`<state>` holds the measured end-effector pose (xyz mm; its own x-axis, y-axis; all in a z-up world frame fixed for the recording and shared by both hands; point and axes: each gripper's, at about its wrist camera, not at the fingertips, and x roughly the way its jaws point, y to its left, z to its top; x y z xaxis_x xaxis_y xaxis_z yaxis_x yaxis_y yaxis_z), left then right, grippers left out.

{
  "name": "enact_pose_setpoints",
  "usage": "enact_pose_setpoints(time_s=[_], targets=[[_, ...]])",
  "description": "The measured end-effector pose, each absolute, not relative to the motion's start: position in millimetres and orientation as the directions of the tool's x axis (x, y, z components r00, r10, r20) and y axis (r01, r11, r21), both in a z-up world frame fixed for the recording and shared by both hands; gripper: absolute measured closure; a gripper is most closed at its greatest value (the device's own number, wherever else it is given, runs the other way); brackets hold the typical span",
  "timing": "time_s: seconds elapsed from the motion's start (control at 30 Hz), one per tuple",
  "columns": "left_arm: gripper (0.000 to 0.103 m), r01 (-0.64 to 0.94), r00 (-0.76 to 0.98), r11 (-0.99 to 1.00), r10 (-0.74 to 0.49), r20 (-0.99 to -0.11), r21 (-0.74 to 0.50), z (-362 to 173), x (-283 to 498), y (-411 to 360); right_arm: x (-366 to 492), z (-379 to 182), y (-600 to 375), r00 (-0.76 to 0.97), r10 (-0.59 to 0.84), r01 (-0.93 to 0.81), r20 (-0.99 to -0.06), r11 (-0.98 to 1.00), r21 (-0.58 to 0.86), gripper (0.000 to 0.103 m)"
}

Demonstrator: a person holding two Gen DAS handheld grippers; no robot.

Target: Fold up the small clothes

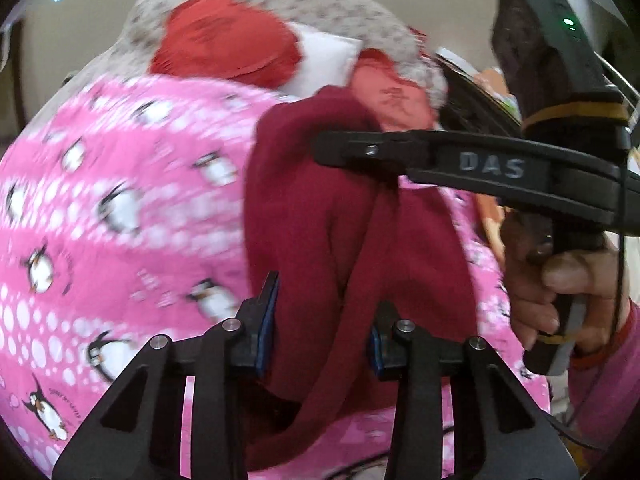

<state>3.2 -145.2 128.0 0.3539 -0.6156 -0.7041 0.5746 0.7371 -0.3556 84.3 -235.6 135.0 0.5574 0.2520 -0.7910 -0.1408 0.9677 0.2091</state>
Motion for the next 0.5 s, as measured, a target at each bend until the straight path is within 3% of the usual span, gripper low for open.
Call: enact_pose_setpoints(time_s=[0.27, 0.5], targets=[[0.068, 0.679, 0.248, 0.638, -0.665, -0.704, -0.364, 134.7, -31.1, -242.4, 16.4, 155.6, -327.1, 0.598, 0.167, -0.033, -0.784, 0.982, 0.184, 0.087], [0.068, 0.696, 0.169, 0.618, -0.637, -0.752, -0.366, 93.1, -54.5, -309.0, -18.0, 108.4, -394.4, 0.558, 0.084, 0.111, -0.826, 0.979, 0.174, 0.087]])
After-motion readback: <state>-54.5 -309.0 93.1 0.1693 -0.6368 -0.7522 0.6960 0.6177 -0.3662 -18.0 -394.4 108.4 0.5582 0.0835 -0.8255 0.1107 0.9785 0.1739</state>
